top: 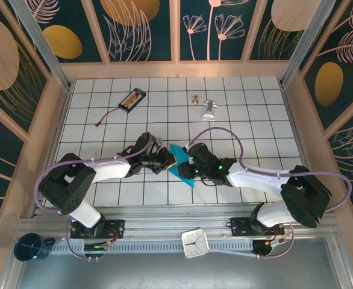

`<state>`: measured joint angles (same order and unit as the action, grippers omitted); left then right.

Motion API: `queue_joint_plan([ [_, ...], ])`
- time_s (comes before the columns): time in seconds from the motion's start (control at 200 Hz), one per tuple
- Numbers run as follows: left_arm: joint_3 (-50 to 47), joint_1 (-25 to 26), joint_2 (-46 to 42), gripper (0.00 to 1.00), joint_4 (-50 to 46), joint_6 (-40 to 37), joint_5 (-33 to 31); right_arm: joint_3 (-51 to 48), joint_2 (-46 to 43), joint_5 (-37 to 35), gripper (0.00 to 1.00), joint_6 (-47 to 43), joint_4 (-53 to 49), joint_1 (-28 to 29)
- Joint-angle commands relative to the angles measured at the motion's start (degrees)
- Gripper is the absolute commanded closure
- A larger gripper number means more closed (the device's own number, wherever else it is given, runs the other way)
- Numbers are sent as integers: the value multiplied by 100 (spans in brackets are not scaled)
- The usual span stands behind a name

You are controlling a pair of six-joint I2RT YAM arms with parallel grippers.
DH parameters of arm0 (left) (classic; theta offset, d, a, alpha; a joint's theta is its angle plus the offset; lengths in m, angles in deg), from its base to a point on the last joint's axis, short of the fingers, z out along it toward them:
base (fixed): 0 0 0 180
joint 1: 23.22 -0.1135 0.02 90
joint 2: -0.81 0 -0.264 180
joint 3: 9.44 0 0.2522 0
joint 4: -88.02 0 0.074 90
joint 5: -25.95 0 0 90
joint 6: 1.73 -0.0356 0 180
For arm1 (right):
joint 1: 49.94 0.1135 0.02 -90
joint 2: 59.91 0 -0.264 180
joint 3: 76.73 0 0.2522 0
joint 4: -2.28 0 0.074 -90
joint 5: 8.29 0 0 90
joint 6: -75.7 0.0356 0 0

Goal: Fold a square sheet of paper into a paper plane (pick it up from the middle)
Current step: Perform the fourth fold on the wing at the bottom-center of the table.

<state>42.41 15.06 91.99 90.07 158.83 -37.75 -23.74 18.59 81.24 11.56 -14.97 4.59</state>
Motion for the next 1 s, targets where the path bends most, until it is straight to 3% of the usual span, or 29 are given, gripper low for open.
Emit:
queue_joint_plan([
  [0.0, 36, 30, -76, 100, -298, 862, 29, -14, 233, -1238, 62, 388, -106, 402],
  [0.195, 67, 27, 57, 100, -351, 888, 148, 277, 768, -2315, 61, 641, -495, 884],
  [0.495, 162, 30, 137, 100, -474, 809, 251, 757, 1435, -3130, 61, 847, -886, 1277],
  [0.776, 194, 23, 216, 100, -527, 739, 295, 1003, 1664, -3409, 62, 884, -1108, 1374],
  [0.996, 276, 23, 277, 100, -628, 639, 325, 1107, 1772, -3495, 70, 826, -1184, 1386],
])
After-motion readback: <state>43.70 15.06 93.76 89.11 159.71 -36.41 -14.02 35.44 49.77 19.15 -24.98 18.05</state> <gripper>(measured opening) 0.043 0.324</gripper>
